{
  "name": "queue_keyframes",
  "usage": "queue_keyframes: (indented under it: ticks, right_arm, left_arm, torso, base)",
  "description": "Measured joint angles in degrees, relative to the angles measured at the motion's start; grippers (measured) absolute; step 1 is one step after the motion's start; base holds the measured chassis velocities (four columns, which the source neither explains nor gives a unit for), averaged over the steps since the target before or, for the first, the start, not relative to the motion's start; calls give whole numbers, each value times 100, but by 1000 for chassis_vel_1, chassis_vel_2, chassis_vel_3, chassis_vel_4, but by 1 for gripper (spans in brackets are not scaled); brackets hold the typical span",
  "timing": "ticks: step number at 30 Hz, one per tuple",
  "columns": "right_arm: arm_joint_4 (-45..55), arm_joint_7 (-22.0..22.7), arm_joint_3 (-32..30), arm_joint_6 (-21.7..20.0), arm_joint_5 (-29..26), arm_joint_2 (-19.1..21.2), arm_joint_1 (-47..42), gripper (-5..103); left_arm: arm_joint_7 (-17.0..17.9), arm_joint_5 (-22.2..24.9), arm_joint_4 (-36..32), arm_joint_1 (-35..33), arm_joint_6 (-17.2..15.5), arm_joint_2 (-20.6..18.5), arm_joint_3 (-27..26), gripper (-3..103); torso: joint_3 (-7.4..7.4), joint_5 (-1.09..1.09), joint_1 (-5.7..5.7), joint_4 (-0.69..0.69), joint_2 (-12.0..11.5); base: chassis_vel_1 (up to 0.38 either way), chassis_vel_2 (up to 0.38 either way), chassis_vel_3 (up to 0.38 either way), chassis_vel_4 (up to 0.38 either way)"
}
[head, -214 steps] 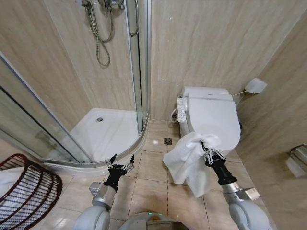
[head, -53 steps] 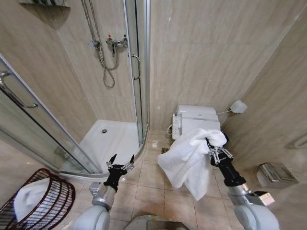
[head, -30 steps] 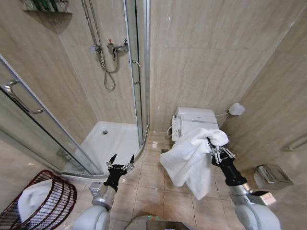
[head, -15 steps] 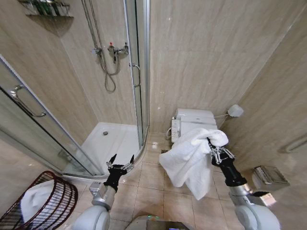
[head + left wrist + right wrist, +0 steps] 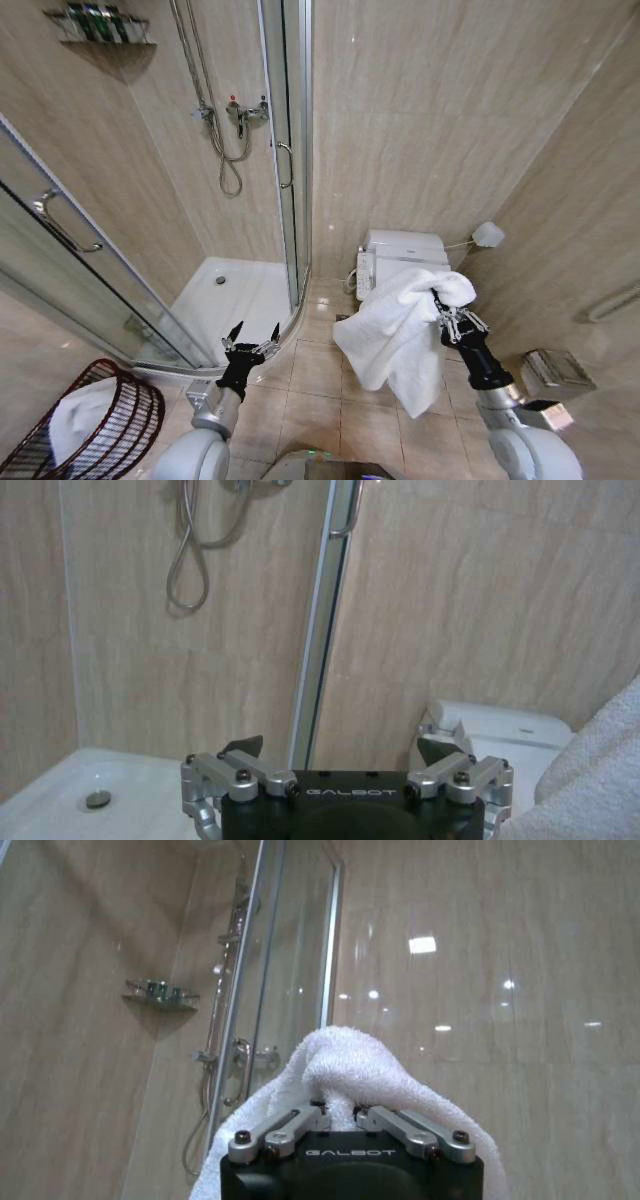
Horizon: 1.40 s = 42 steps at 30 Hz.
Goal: Discard the used towel into the hamper.
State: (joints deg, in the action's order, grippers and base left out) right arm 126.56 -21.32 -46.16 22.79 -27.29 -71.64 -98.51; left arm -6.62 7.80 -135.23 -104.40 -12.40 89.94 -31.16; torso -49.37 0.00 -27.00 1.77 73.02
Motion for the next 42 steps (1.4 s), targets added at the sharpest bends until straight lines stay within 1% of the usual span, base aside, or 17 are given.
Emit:
queue_keyframes:
  ticks: [1, 6, 7, 8, 10, 12, 18, 22, 25, 26, 29, 30, 33, 34, 37, 41, 42]
  right_arm:
    - [0, 0, 0, 0, 0, 0, 0, 9]
    - [-19, -3, 18, 0, 0, 2, 21, 9]
    - [-23, -6, 30, 2, 3, -5, 27, 9]
    - [-23, -6, 30, 2, 3, -5, 27, 9]
    - [-29, -10, 38, 5, 8, -15, 26, 9]
    - [-29, -11, 38, 7, 8, -16, 26, 9]
    - [-29, -14, 8, 22, 5, -9, 17, 9]
    - [-35, -17, 6, 33, 5, -10, 10, 9]
    - [-42, -23, 5, 46, 8, -22, -4, 9]
    - [-42, -23, 5, 46, 8, -22, -4, 9]
    - [-40, -24, 4, 49, 11, -22, -8, 9]
    - [-40, -24, 4, 49, 11, -22, -8, 9]
    - [-37, -24, -2, 60, 18, -21, -17, 9]
    - [-37, -24, -2, 60, 18, -21, -17, 9]
    - [-31, -33, -5, 68, 19, -24, -33, 9]
    - [-30, -36, -11, 70, 19, -25, -34, 9]
    - [-29, -37, -13, 72, 19, -20, -35, 9]
  left_arm:
    - [0, 0, 0, 0, 0, 0, 0, 100]
    - [0, 0, 0, 0, 0, 0, 0, 100]
    - [0, 0, 0, 0, 0, 0, 0, 100]
    - [0, 0, 0, 0, 0, 0, 0, 100]
    - [0, 0, 0, 0, 0, 0, 0, 100]
    - [0, 0, 0, 0, 0, 0, 0, 100]
    - [0, 0, 0, 0, 0, 0, 0, 100]
    - [0, 0, 0, 0, 0, 0, 0, 100]
    - [0, 0, 0, 0, 0, 0, 0, 100]
    - [0, 0, 0, 0, 0, 0, 0, 100]
    - [0, 0, 0, 0, 0, 0, 0, 100]
    - [0, 0, 0, 0, 0, 0, 0, 100]
    - [0, 0, 0, 0, 0, 0, 0, 100]
    - [0, 0, 0, 0, 0, 0, 0, 100]
    - [0, 0, 0, 0, 0, 0, 0, 100]
    - [0, 0, 0, 0, 0, 0, 0, 100]
    - [0, 0, 0, 0, 0, 0, 0, 100]
  torso:
    - [0, 0, 0, 0, 0]
    - [-90, 0, -72, 0, 162]
    - [-122, 0, -100, 0, 223]
    - [-122, 0, -100, 0, 223]
    - [-174, 0, -141, 0, 315]
    - [-191, 0, -155, 0, 345]
    - [-321, 0, -265, 0, 585]
    - [-369, 0, -304, 0, 672]
    - [-451, 0, -368, 0, 818]
    - [-451, 0, -368, 0, 818]
    - [-514, 0, -425, 0, 938]
    - [-514, 0, -425, 0, 938]
    - [-594, 0, -494, 0, 1086]
    - [-594, 0, -494, 0, 1086]
    - [-675, 0, -558, 0, 1231]
    - [-718, 0, -593, 0, 1310]
    - [-751, 0, -622, 0, 1372]
  base:
    - [0, 0, 0, 0]
    - [0, 0, 0, 0]
    - [0, 0, 0, 0]
    - [0, 0, 0, 0]
    - [0, 0, 0, 0]
    - [0, 0, 0, 0]
    - [0, 0, 0, 0]
    - [0, 0, 0, 0]
    - [0, 0, 0, 0]
    - [0, 0, 0, 0]
    - [0, 0, 0, 0]
    - [0, 0, 0, 0]
    - [0, 0, 0, 0]
    - [0, 0, 0, 0]
    - [0, 0, 0, 0]
    - [0, 0, 0, 0]
    - [0, 0, 0, 0]
